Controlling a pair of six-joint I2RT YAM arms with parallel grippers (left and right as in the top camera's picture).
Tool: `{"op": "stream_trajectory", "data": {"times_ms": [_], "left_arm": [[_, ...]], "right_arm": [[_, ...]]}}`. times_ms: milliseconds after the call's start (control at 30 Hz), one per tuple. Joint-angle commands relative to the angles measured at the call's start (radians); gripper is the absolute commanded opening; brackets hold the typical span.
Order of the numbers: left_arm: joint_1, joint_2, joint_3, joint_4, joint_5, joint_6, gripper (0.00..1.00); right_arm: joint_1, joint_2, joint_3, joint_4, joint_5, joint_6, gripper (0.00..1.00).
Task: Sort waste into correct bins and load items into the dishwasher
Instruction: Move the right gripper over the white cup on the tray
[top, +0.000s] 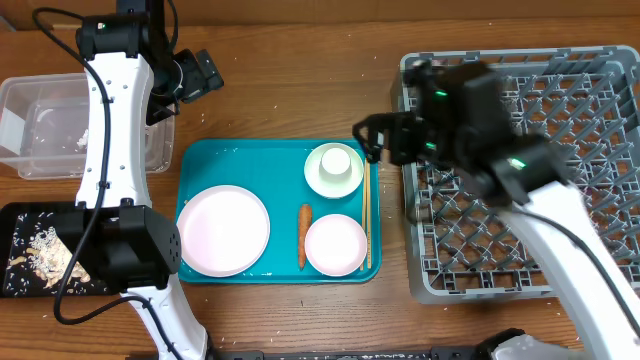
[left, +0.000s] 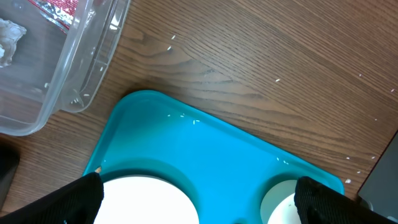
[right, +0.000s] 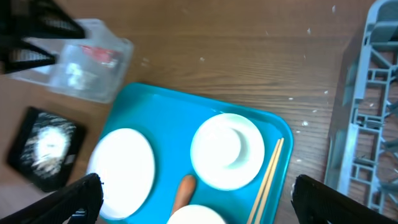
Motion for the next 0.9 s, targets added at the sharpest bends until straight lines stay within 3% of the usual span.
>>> {"op": "stream_trajectory", "data": {"times_ms": [0, 400, 700, 867], "left_arm": [[0.004, -0.015, -0.002, 0.001, 0.004, -0.01, 1.0], [0.004, -0.015, -0.002, 0.001, 0.004, -0.01, 1.0], [0.004, -0.015, -0.002, 0.001, 0.004, -0.01, 1.0], [0.004, -0.015, -0.002, 0.001, 0.004, -0.01, 1.0]], "right_arm": [[0.027, 0.072, 0.023, 0.05, 0.046, 0.026, 1.0], [0.071, 0.319, 0.021, 0.141, 0.002, 0.039, 1.0], [0.241, 0.394, 0.021, 0.151, 0.356, 0.082, 1.0], [0.257, 0.405, 0.021, 0.15, 0.426, 0.132, 1.0]]}}
